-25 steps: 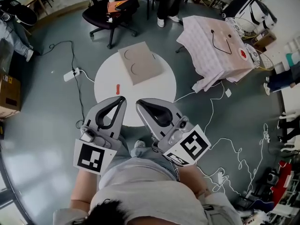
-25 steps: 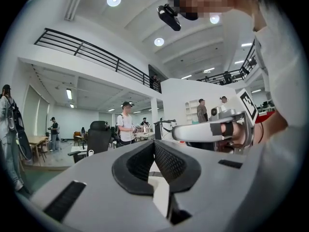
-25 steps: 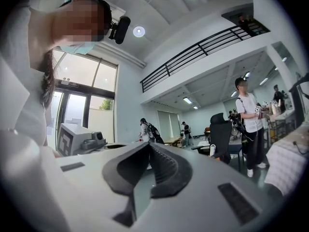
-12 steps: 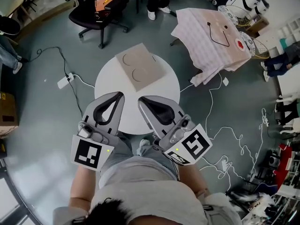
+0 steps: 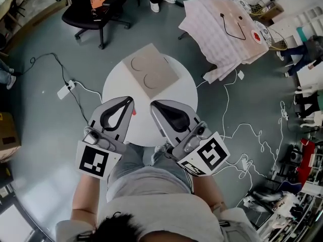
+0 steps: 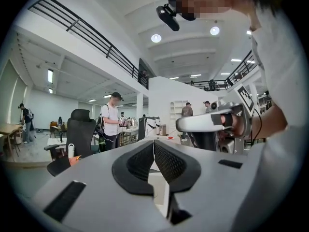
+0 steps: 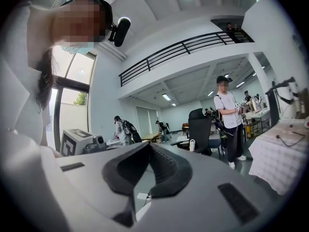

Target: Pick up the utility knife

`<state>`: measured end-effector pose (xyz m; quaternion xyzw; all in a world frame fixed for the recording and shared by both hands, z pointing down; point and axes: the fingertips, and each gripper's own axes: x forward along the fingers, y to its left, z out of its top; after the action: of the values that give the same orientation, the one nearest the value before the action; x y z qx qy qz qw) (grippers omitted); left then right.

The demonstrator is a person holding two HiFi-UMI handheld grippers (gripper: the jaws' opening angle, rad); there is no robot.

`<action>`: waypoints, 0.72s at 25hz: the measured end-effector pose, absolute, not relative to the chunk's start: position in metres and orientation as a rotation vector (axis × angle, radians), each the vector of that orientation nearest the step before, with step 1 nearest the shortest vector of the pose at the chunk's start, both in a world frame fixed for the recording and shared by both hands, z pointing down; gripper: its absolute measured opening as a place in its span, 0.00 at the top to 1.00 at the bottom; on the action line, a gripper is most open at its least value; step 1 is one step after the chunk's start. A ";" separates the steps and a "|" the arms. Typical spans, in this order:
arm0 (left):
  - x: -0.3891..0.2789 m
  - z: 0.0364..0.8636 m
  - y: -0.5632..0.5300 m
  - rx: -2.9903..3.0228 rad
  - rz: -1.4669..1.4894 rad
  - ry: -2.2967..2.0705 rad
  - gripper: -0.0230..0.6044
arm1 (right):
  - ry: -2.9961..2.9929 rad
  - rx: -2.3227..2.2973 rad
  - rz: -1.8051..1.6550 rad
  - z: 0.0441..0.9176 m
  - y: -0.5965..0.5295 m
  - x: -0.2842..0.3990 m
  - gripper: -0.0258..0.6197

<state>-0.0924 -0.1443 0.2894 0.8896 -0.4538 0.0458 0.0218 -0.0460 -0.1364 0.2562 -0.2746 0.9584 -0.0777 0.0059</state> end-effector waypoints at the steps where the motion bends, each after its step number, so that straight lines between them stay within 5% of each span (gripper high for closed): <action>1: -0.094 0.292 -0.147 2.757 0.141 -1.394 0.95 | 2.993 -0.881 -0.253 0.259 -0.139 -0.047 0.94; 18: -0.137 0.322 -0.162 2.776 0.132 -1.236 0.95 | 2.996 -1.261 -0.556 0.379 -0.177 -0.075 0.94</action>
<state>-0.1371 -0.1625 0.3223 0.9115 -0.4059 0.0434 0.0500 -0.0752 -0.1770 0.3786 -0.3813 0.9057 -0.1681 -0.0778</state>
